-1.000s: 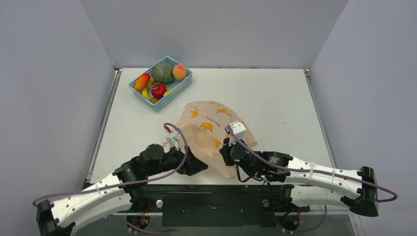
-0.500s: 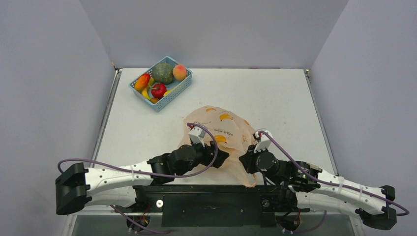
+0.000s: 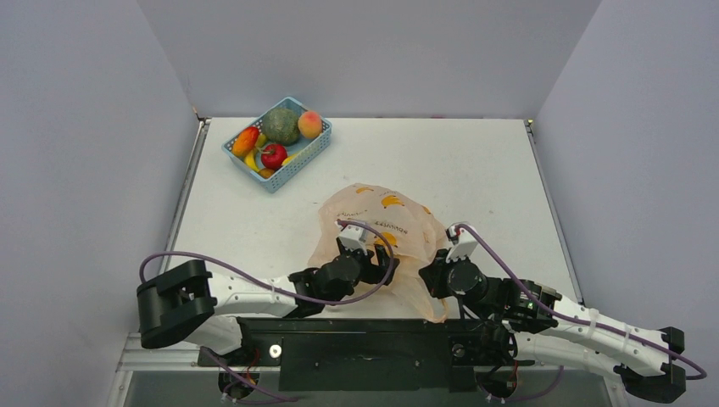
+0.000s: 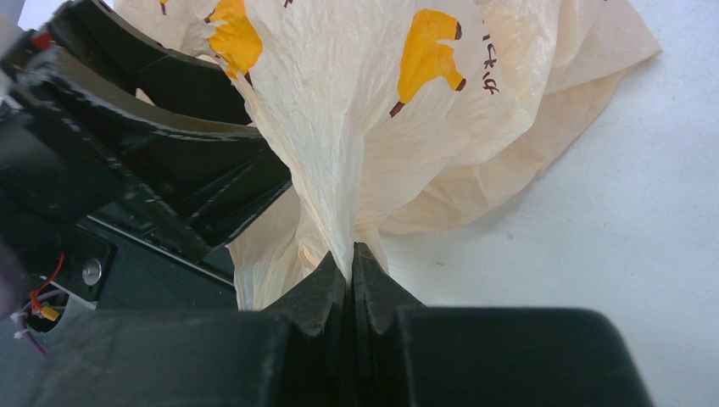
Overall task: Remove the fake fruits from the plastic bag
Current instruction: Adjust the plastic bag at the center of the board.
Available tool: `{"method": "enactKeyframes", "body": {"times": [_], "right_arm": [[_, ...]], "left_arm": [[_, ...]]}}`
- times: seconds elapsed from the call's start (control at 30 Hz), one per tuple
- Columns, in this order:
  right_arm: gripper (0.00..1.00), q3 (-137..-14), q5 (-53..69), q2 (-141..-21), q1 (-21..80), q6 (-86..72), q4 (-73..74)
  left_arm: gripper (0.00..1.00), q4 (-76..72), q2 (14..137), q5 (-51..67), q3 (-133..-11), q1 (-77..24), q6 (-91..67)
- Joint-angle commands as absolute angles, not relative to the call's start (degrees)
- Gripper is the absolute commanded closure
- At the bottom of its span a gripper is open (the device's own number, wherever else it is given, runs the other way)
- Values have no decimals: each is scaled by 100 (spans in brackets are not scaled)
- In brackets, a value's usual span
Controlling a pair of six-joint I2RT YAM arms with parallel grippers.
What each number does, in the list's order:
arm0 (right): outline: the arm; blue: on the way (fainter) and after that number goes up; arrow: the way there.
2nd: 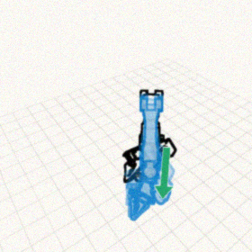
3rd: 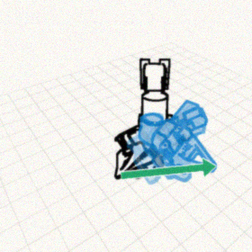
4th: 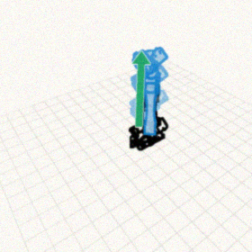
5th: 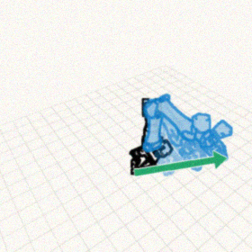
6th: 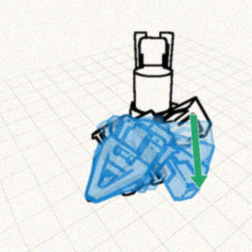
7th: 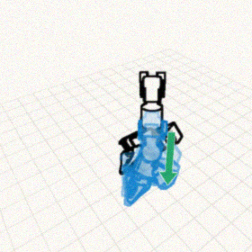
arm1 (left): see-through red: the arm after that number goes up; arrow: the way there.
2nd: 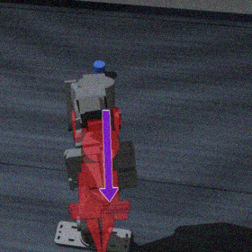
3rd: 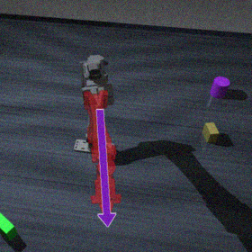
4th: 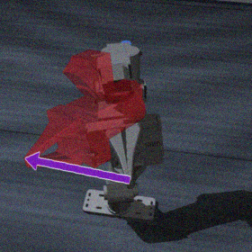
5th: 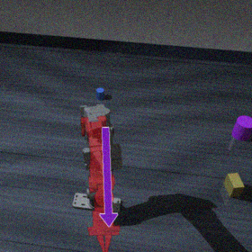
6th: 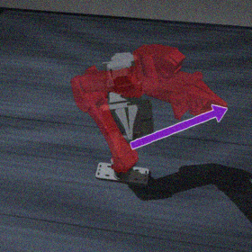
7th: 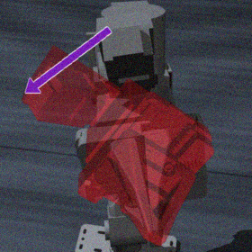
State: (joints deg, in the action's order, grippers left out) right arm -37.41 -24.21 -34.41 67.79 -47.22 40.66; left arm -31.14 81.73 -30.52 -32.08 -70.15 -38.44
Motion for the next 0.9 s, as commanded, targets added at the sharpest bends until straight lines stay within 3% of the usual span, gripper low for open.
{"method": "enactKeyframes", "body": {"times": [0.0, 0.17, 0.3, 0.47, 0.6, 0.67, 0.77, 0.83, 0.87], "right_arm": [[100, -3886, -2595, -3334, 6731, -4743, 4067], [100, -3652, -2346, -3099, 6729, -5110, 4333], [100, -3826, -2564, -3103, 6727, -6299, 5621], [100, -3904, -2988, -3878, 6699, -8245, 7285], [100, -3996, -3575, -4237, 6658, -8244, 7476], [86, -4144, -3783, -4364, 6468, -7831, 7337], [46, -4351, -3664, -4541, 6091, -6860, 6914], [29, -4446, -3605, -4544, 5847, -6524, 6580], [25, -4482, -3591, -4539, 5696, -6461, 6303]], "left_arm": [[21, -4206, 8814, -3513, -3454, -6951, -3345], [18, -4430, 9525, -3139, -3781, -6770, -3513], [19, -4520, 9673, -2751, -3855, -6646, -3680], [21, -4676, 9701, -2347, -3756, -6479, -4068], [21, -4652, 9678, -2300, -3620, -6423, -4156], [21, -4543, 9632, -2299, -3519, -6372, -4234], [21, -4484, 9515, -2325, -3262, -6329, -4284], [21, -4494, 9486, -2292, -3159, -6302, -4321], [21, -4510, 9485, -2254, -3135, -6295, -4359]]}}
